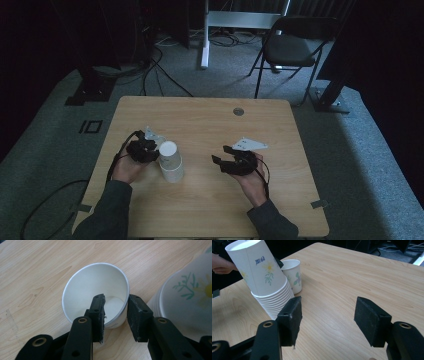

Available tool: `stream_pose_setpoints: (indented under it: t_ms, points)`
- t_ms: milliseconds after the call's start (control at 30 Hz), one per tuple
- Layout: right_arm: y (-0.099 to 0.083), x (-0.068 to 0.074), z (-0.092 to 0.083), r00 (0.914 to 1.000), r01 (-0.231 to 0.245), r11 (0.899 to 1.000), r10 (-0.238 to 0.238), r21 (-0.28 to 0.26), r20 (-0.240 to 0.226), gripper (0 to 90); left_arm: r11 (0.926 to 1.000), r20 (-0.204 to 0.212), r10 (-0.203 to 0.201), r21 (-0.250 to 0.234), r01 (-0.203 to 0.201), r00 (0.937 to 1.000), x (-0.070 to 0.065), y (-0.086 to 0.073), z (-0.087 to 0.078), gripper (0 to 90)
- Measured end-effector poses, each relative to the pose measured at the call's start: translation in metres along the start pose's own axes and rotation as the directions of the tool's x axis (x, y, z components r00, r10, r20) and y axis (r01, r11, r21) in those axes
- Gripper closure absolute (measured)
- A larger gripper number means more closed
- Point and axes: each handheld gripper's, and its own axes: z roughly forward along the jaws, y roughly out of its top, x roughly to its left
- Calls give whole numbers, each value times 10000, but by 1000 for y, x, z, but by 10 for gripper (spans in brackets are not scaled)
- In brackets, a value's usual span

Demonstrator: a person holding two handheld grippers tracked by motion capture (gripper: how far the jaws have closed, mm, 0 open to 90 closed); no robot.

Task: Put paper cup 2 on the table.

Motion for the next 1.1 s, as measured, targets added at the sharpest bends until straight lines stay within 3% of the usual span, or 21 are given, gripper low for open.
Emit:
stream_pose_setpoints:
  t_ms: [233, 433, 600, 833, 1100]
  points:
    - [0, 0, 0, 10000, 1, 10000, -1, 4, 5, 386, 9998, -74, 219, 45, -218, 9997, -2, -1, 1, 775]
    - [0, 0, 0, 10000, 3, 10000, -3, -13, 8, 385, 9997, -259, 246, 42, -245, 9994, -1, 0, 2, 808]
    - [0, 0, 0, 10000, -13, 10000, 13, 5, 4, 385, 9999, -374, 96, -82, -99, 9993, -1, 0, 1, 724]
    - [-1, 0, 1, 10000, -6, 10000, 6, 7, 8, 385, 9984, -222, -214, -537, 202, 9995, 1, 0, -8, 653]
    - [0, 0, 0, 10000, -15, 10000, 15, -1, 27, 384, 9908, -202, -606, -1228, 577, 9980, 4, -2, -21, 600]
